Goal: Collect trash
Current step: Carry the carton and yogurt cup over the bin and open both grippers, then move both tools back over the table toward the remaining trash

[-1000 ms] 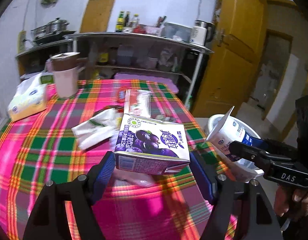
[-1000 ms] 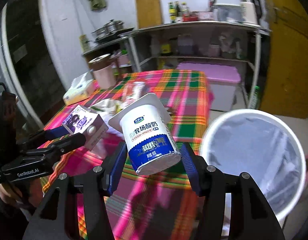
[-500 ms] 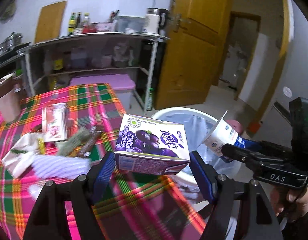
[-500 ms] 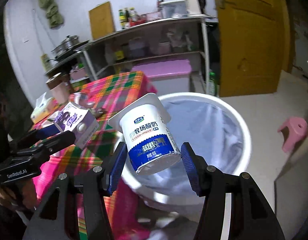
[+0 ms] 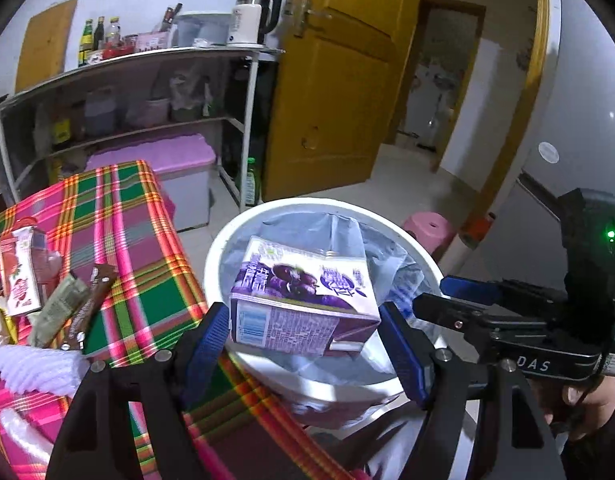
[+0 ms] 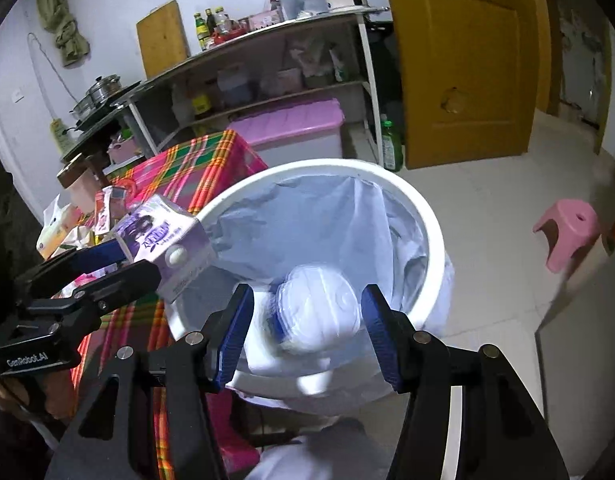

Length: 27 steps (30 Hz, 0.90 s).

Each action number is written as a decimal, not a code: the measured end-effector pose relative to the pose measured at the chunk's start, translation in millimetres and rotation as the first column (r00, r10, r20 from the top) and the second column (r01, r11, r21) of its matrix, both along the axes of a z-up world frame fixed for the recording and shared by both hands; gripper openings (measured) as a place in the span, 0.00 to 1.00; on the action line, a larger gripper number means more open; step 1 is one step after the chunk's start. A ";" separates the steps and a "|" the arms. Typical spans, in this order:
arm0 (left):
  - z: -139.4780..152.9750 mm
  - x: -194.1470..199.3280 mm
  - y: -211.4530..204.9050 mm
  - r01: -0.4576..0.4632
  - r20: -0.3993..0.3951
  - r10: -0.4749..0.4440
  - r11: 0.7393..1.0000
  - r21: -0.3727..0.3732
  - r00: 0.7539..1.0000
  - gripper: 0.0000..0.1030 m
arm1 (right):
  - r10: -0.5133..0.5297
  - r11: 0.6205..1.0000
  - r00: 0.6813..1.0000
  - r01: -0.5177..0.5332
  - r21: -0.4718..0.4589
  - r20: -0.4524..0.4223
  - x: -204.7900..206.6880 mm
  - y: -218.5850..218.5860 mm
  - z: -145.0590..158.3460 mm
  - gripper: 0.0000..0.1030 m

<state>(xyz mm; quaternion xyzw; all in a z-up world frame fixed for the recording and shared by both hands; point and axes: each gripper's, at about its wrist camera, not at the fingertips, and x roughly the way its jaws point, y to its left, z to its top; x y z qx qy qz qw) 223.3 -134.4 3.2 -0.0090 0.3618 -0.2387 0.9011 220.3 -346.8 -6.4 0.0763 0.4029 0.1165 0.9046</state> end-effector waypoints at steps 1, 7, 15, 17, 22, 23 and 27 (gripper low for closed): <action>-0.7 1.3 -0.5 0.004 -0.003 -0.004 1.000 -0.002 1.000 0.74 | -0.004 1.000 1.000 0.004 0.001 -0.004 0.6 -0.3 -1.1 0.55; -2.2 1.7 -0.3 0.000 -0.013 0.000 1.000 -0.014 1.000 0.74 | -0.010 1.000 1.000 0.010 0.001 -0.006 0.9 -1.4 -2.7 0.55; 3.0 -9.3 19.5 -0.055 -0.012 0.054 0.997 -0.047 0.998 0.74 | 0.009 1.000 0.999 -0.009 0.011 0.039 -10.9 9.8 9.6 0.55; 4.2 -13.6 24.4 -0.073 -0.014 0.072 0.996 -0.050 0.997 0.74 | 0.022 1.000 0.998 -0.023 0.013 0.054 -16.2 14.9 13.4 0.55; 6.6 -29.4 44.1 -0.120 -0.002 0.120 0.992 -0.048 0.993 0.73 | 0.069 0.997 0.995 -0.071 0.015 0.078 -25.6 32.0 20.2 0.55; 7.3 -32.8 47.6 -0.129 0.003 0.129 0.991 -0.046 0.992 0.73 | 0.083 0.996 0.993 -0.084 0.014 0.082 -27.8 37.4 21.3 0.55; 8.9 -47.3 66.3 -0.180 0.015 0.180 0.983 -0.034 0.983 0.70 | 0.126 0.992 0.989 -0.127 0.014 0.084 -32.8 55.3 21.9 0.55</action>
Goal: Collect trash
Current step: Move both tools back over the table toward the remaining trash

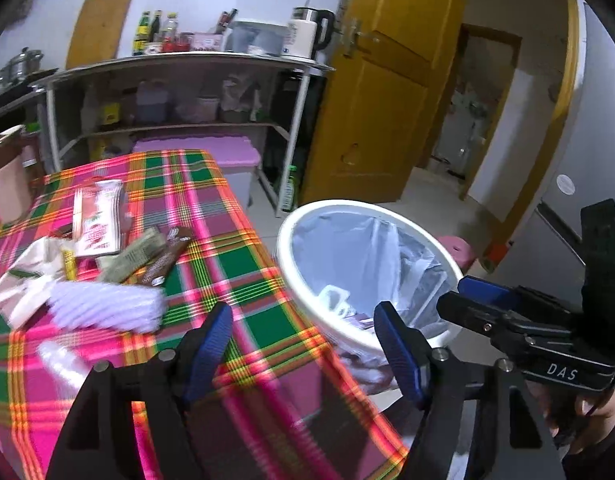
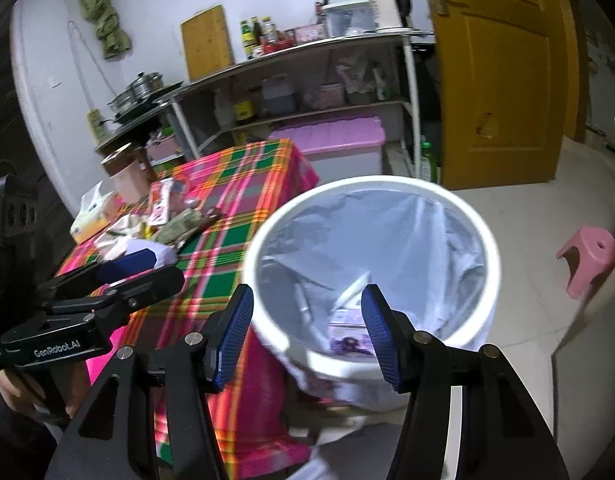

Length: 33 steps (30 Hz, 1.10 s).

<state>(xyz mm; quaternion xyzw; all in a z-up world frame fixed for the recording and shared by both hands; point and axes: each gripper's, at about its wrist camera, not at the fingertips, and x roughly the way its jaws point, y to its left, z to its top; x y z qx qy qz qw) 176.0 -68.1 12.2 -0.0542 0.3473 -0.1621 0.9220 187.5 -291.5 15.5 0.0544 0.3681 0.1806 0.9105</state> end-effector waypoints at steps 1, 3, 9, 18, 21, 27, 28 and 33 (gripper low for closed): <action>0.0 -4.4 5.8 -0.020 0.003 0.020 1.000 0.007 1.000 0.68 | 0.011 1.000 1.000 -0.011 -0.002 0.000 -1.1 4.4 -0.4 0.55; 0.1 -12.0 17.2 -0.048 0.005 0.048 0.999 0.011 0.999 0.67 | 0.045 0.999 0.999 -0.045 -0.008 -0.002 -3.5 16.3 -1.9 0.55; -1.1 -30.3 48.3 -0.148 0.008 0.148 0.989 0.023 0.989 0.66 | 0.130 0.991 0.992 -0.130 -0.013 -0.010 -8.2 46.5 -4.7 0.55; -9.4 -42.6 98.2 -0.313 -0.017 0.313 0.949 0.029 0.949 0.66 | 0.223 0.975 0.975 -0.223 -0.023 -0.012 -5.9 82.8 -5.4 0.55; -15.7 -38.0 111.3 -0.361 -0.046 0.362 0.932 0.022 0.931 0.66 | 0.244 0.969 0.970 -0.244 -0.027 -0.019 -1.5 92.7 -7.7 0.55; -31.5 -21.4 124.4 -0.416 -0.098 0.414 0.909 0.005 0.905 0.63 | 0.272 0.961 0.962 -0.273 -0.036 -0.024 7.5 106.0 -10.1 0.55; -34.5 -16.2 124.5 -0.426 -0.108 0.425 0.905 0.013 0.899 0.57 | 0.275 0.961 0.961 -0.275 -0.038 -0.024 8.7 107.9 -10.4 0.55; -47.9 0.3 126.6 -0.445 -0.150 0.447 0.894 0.051 0.882 0.34 | 0.292 0.955 0.956 -0.293 -0.049 -0.025 20.2 117.6 -12.1 0.55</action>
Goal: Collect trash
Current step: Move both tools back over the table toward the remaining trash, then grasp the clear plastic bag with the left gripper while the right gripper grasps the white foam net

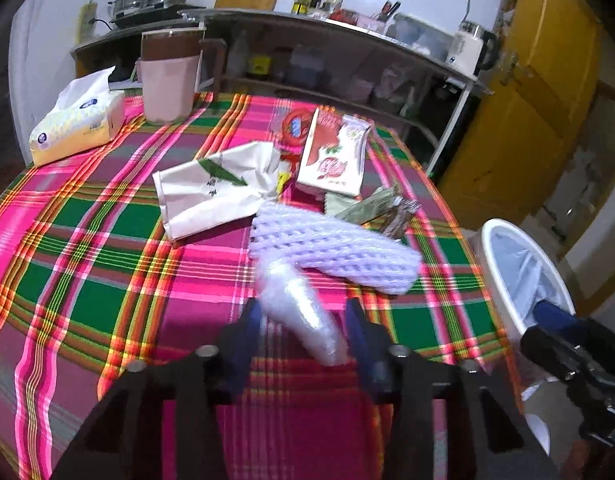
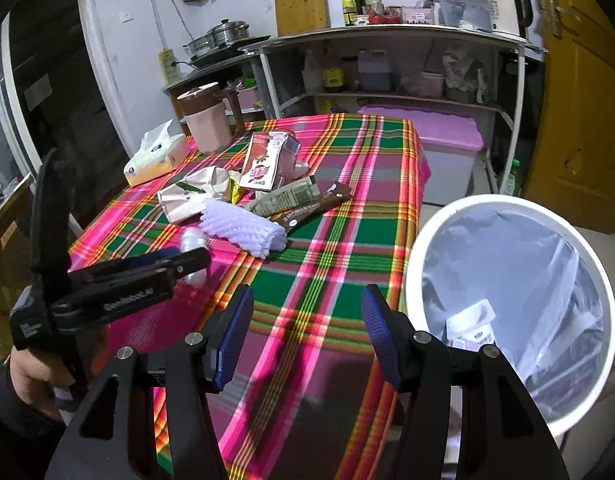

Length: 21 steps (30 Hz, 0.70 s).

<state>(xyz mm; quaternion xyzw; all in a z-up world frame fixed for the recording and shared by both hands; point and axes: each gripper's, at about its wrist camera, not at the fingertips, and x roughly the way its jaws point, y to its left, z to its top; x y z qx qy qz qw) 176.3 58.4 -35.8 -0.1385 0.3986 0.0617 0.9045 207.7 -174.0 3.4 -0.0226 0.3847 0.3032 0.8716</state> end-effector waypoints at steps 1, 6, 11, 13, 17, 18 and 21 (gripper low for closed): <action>-3.4 1.7 0.0 -0.003 -0.018 0.003 1.000 0.009 1.000 0.29 | 0.003 1.000 1.000 -0.003 -0.002 -0.002 2.2 1.8 -0.7 0.55; -4.9 -2.0 6.0 0.004 -0.018 -0.003 1.000 0.030 1.000 0.21 | 0.036 0.999 0.999 -0.036 -0.015 -0.006 16.6 17.2 -4.1 0.55; -2.1 -11.7 18.7 0.006 -0.001 -0.006 0.999 0.043 1.000 0.20 | 0.086 0.996 0.996 -0.086 -0.030 -0.007 28.2 38.4 -7.5 0.55; -1.4 -15.4 23.8 0.001 0.005 -0.001 0.999 0.045 1.000 0.20 | 0.109 0.993 0.994 -0.110 -0.038 -0.011 33.3 47.7 -9.2 0.55; -1.7 -20.2 34.2 -0.009 0.007 0.009 0.999 0.035 1.000 0.20 | 0.157 0.986 0.987 -0.158 -0.056 -0.021 44.3 68.5 -14.1 0.55; -1.8 -20.8 36.0 -0.011 0.008 0.010 0.999 0.034 1.000 0.20 | 0.167 0.984 0.986 -0.169 -0.057 -0.027 46.3 72.4 -15.4 0.55; -2.8 -21.5 40.2 -0.013 0.005 0.013 1.000 0.028 1.000 0.20 | 0.199 0.977 0.979 -0.202 -0.071 -0.044 51.6 85.9 -22.4 0.55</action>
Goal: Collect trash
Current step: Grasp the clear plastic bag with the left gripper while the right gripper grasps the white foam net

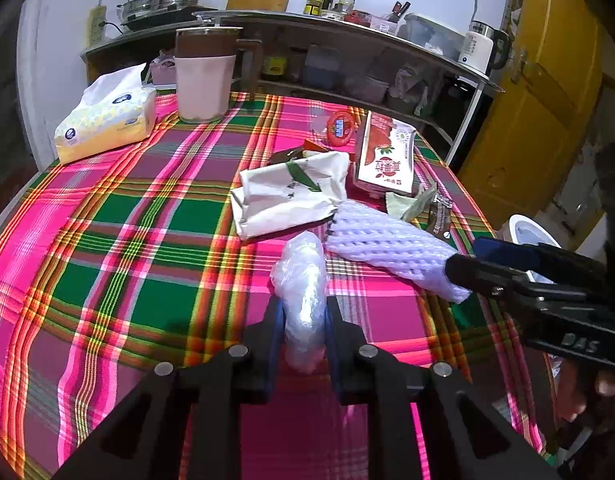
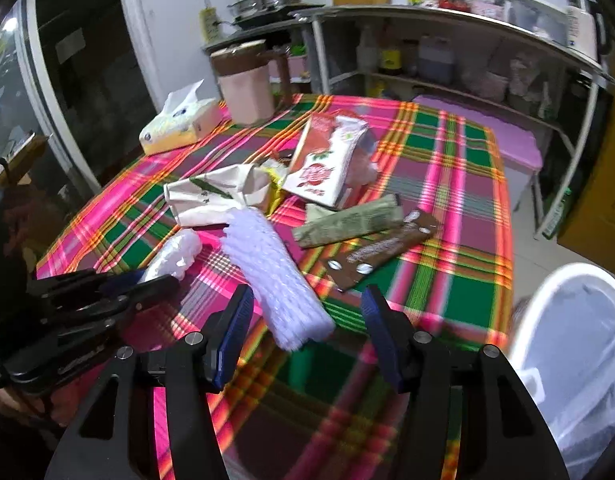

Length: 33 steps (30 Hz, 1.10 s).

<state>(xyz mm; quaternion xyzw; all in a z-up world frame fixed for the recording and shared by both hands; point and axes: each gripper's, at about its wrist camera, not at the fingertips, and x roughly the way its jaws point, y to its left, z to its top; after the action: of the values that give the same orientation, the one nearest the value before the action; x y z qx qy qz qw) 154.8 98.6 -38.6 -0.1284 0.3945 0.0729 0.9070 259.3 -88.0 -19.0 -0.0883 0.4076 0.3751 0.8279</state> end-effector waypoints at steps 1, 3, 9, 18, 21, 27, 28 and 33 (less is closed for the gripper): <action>-0.3 -0.3 1.2 0.000 -0.001 0.000 1.000 -0.001 1.000 0.20 | 0.009 1.000 1.000 -0.009 -0.010 -0.008 2.0 5.0 -3.8 0.55; -1.6 -0.4 3.3 0.000 -0.003 0.000 1.000 -0.006 1.000 0.20 | 0.018 1.000 0.999 -0.019 -0.024 -0.026 4.0 10.7 -10.0 0.55; -2.7 -2.2 4.5 0.006 -0.002 -0.006 1.000 -0.012 1.000 0.20 | 0.032 0.998 0.999 -0.033 -0.046 -0.024 -2.2 18.0 -15.0 0.25; 2.8 -15.8 -4.0 0.023 0.011 -0.022 1.000 -0.010 1.000 0.20 | 0.003 1.000 1.000 -0.003 -0.011 0.031 -29.0 3.0 2.6 0.21; 7.5 -21.9 -9.3 0.031 0.021 -0.031 0.999 -0.007 0.999 0.20 | -0.014 1.000 0.999 0.014 0.007 0.037 -40.3 -4.7 8.1 0.21; 21.5 -36.7 -24.4 0.071 0.054 -0.071 0.997 -0.008 0.996 0.20 | -0.063 0.997 0.997 0.060 0.056 0.043 -63.3 -28.0 20.2 0.21; 23.1 -38.6 -27.1 0.077 0.059 -0.077 0.997 -0.009 0.995 0.20 | -0.074 0.995 0.996 0.071 0.065 0.044 -67.0 -32.8 22.8 0.21; 36.6 -50.3 -43.4 0.118 0.090 -0.117 0.993 -0.008 0.989 0.20 | -0.123 0.987 0.991 0.118 0.106 0.047 -80.5 -55.0 33.6 0.21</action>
<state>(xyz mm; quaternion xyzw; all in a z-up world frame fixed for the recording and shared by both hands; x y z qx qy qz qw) 104.5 55.3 -2.0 -0.1143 0.3609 0.0110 0.9255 178.9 -143.0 14.6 -0.0304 0.3701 0.3425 0.8630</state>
